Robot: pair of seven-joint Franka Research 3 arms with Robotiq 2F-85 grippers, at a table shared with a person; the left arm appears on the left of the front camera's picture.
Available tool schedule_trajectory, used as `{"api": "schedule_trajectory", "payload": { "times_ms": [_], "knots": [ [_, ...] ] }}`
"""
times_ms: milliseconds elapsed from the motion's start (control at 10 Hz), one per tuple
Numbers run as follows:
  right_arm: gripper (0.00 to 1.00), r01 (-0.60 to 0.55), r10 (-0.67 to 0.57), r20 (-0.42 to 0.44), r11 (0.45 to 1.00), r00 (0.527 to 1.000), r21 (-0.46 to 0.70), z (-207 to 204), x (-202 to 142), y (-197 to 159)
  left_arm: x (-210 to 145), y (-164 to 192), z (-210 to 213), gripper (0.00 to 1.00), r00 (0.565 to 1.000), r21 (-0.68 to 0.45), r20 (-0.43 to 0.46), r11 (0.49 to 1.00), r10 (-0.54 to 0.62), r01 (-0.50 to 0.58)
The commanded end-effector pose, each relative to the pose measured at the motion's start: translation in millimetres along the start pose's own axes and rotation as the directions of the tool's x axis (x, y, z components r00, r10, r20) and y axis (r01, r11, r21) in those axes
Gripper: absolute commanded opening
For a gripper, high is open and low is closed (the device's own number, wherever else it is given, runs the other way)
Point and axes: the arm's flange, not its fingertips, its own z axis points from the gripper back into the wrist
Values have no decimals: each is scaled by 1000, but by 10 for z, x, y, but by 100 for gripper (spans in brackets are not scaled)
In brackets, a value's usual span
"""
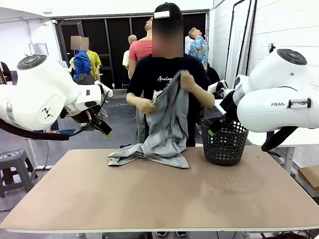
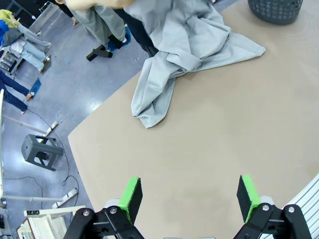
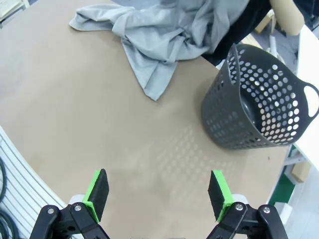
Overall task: Fold the training pants.
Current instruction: Grab both ends of the Training pants handed by a person.
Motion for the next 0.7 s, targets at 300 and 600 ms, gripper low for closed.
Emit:
{"api": "schedule_trajectory", "payload": {
  "times_ms": [300, 600],
  "knots": [
    [100, -3, 3, -9, 1000, 1000, 3, 10, -12, 5, 2, -5, -2, 100, 1000, -2, -6, 1000, -2, 2],
    [100, -3, 3, -9, 1000, 1000, 3, 10, -12, 5, 2, -5, -2, 100, 1000, -2, -6, 1000, -2, 2]
  ]
}}
